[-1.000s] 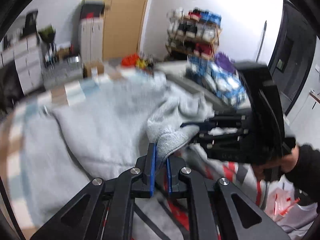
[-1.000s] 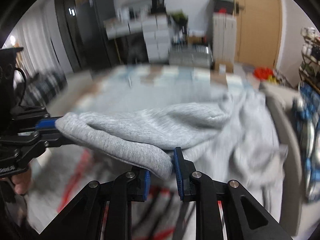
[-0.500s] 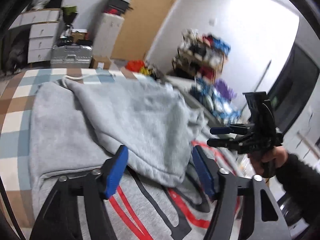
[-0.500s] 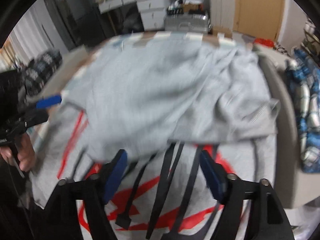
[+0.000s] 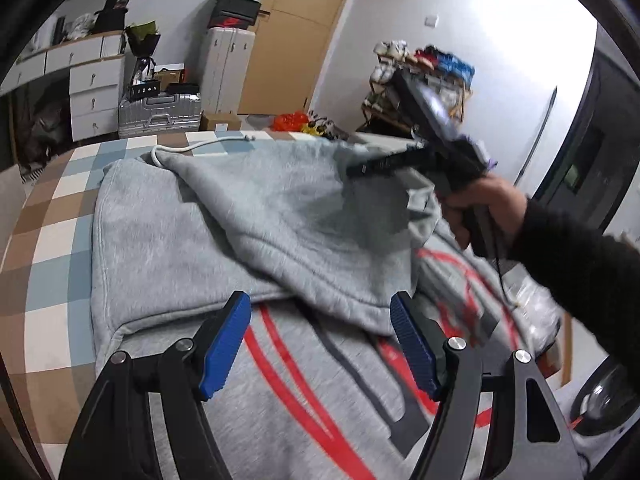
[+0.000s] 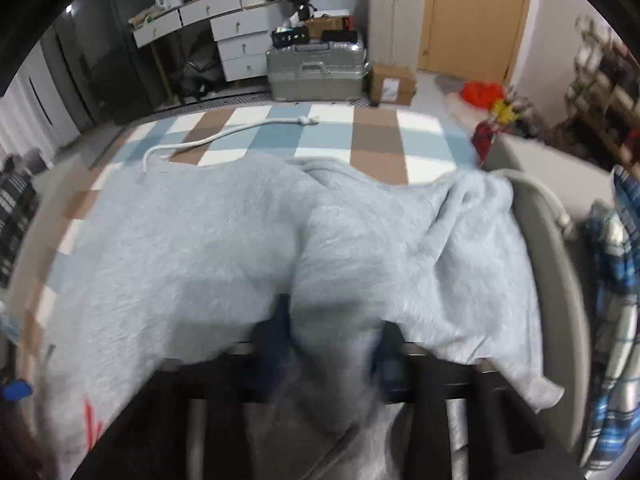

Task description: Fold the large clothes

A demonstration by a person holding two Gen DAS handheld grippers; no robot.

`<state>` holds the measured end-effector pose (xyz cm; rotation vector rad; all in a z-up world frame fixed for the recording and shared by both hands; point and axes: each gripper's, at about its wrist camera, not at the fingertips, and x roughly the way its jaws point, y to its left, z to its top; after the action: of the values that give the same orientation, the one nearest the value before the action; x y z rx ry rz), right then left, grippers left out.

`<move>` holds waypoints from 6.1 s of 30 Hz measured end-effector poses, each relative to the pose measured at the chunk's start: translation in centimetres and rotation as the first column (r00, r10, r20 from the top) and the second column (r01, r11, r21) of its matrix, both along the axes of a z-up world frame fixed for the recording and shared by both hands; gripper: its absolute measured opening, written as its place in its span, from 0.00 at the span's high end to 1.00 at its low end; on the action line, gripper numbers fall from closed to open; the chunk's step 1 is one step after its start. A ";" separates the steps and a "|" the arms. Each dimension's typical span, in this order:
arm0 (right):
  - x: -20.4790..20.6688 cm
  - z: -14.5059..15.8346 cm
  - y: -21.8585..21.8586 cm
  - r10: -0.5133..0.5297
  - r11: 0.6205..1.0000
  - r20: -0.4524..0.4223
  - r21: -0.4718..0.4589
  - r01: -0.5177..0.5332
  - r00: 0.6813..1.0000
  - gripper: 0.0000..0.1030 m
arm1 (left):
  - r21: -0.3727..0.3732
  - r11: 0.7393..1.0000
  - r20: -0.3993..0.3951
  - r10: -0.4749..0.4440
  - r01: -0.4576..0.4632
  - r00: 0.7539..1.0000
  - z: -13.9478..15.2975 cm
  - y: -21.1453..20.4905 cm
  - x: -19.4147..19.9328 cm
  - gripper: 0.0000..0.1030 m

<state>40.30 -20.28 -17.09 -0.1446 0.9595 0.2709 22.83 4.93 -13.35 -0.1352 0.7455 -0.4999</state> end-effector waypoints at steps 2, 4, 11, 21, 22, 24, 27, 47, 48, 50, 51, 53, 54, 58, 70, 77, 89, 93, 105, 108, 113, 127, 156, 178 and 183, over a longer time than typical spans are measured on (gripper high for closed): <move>-1.5 0.9 1.0 0.063 0.998 0.082 -0.009 -0.062 0.995 0.86 | 0.028 1.000 -0.001 -0.006 0.006 1.000 -0.2 -0.1 -0.3 0.34; -3.7 2.2 2.3 0.142 0.989 0.177 -0.057 -0.134 0.974 0.87 | 0.036 0.999 -0.008 -0.010 0.010 1.000 -0.4 0.2 -0.4 0.34; -10.7 3.9 7.1 0.390 0.919 0.239 -0.034 -0.393 0.889 0.87 | -0.071 0.995 -0.035 0.065 -0.067 0.997 0.2 3.3 0.0 0.34; -10.0 -3.3 8.5 0.403 0.912 -0.083 0.113 -0.394 0.911 0.65 | -0.094 0.989 -0.070 0.109 -0.115 0.992 1.3 5.1 1.0 0.34; -9.6 -3.0 7.9 0.396 0.913 -0.104 0.155 -0.378 0.913 0.57 | -0.083 0.990 -0.071 0.107 -0.112 0.992 1.5 4.7 1.3 0.34; -8.9 -2.1 6.2 0.372 0.909 -0.129 0.250 -0.333 0.919 0.44 | -0.074 0.992 -0.072 0.093 -0.099 0.993 1.8 4.0 2.1 0.34; -9.3 -0.6 3.6 0.315 0.918 -0.116 0.291 -0.271 0.942 0.42 | -0.087 0.993 -0.071 0.069 -0.075 0.995 2.4 2.7 3.7 0.34; -11.6 0.2 -7.6 0.029 0.952 -0.082 0.306 -0.003 0.996 0.19 | 0.010 0.997 -0.279 -0.075 0.081 0.957 -0.9 -4.3 9.1 0.34; -11.3 0.5 -7.8 0.029 0.958 -0.072 0.286 -0.007 0.997 0.17 | 0.028 0.997 -0.258 -0.056 0.066 0.964 0.1 -3.3 8.3 0.34; -9.9 1.0 -7.9 0.031 0.969 -0.057 0.247 -0.016 0.998 0.04 | 0.135 0.991 -0.209 0.029 0.000 0.978 1.5 -1.5 7.5 0.34; -8.7 1.4 -7.8 0.032 0.976 -0.046 0.215 -0.021 0.998 0.04 | 0.216 0.975 -0.186 0.100 -0.059 0.977 1.9 0.0 7.4 0.34; -6.2 1.6 -7.6 0.039 0.987 -0.052 0.159 -0.030 0.998 0.04 | 0.288 0.948 -0.176 0.190 -0.134 0.966 2.1 3.5 7.8 0.34; -5.1 1.4 -7.5 0.039 0.989 -0.063 0.145 -0.030 0.997 0.04 | 0.298 0.943 -0.205 0.217 -0.151 0.954 1.8 5.1 8.4 0.34; -1.6 0.2 -8.0 -0.006 0.993 -0.117 0.114 0.019 0.993 0.04 | 0.258 0.937 -0.329 0.313 -0.234 0.891 -0.7 11.0 11.1 0.34; -0.8 -1.9 -6.4 -0.008 0.988 -0.139 0.155 0.030 0.990 0.04 | 0.176 0.971 -0.411 0.224 -0.164 0.884 -4.6 11.9 19.8 0.34; 3.4 0.0 -7.9 -0.081 0.992 -0.135 0.084 0.092 0.988 0.04 | 0.049 0.985 -0.453 0.168 -0.164 0.875 -4.2 13.2 22.2 0.30; 14.1 -1.0 -12.4 -0.160 0.981 -0.278 0.060 0.183 0.947 0.03 | 0.156 0.983 -0.373 0.152 -0.099 0.915 -4.2 11.1 23.0 0.50; 15.7 -2.2 -11.3 -0.143 0.986 -0.284 0.047 0.163 0.948 0.05 | 0.136 0.984 -0.385 0.161 -0.117 0.909 -4.4 11.7 23.4 0.50; 17.7 -4.4 -9.6 -0.240 0.971 -0.282 -0.059 0.233 0.929 0.48 | 0.198 0.966 -0.368 0.229 -0.164 0.901 -4.5 10.8 23.6 0.55; 17.5 -4.3 -9.3 -0.245 0.969 -0.232 -0.094 0.229 0.941 0.59 | 0.217 0.955 -0.362 0.272 -0.203 0.891 -4.6 11.2 23.6 0.77; 16.8 -3.3 -8.8 -0.233 0.970 -0.137 -0.099 0.221 0.963 0.92 | 0.201 0.935 -0.335 0.347 -0.293 0.876 -4.9 10.8 23.3 0.87; 21.2 -1.4 -3.5 -0.190 0.947 0.030 -0.259 0.191 0.981 0.94 | 0.306 0.909 -0.317 0.377 -0.283 0.870 -5.3 12.0 28.7 0.88; 5.3 6.7 -7.8 0.018 0.997 0.173 0.072 -0.031 0.985 0.22 | 0.082 0.944 -0.217 0.330 -0.320 0.919 5.1 11.8 11.0 0.68; -29.4 10.4 -8.6 0.031 0.991 0.364 0.114 -0.077 0.931 0.00 | 0.341 0.925 -0.050 0.193 -0.165 0.980 4.3 3.0 -13.4 0.20; -29.8 5.4 -12.6 -0.140 0.931 0.162 0.357 0.074 0.977 0.00 | 0.286 0.943 -0.212 0.234 -0.168 0.949 0.0 5.1 -12.8 0.20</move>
<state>10.54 -32.86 -11.69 0.2071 0.7182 0.3169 10.03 10.00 -13.33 -0.0220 1.0210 -0.1838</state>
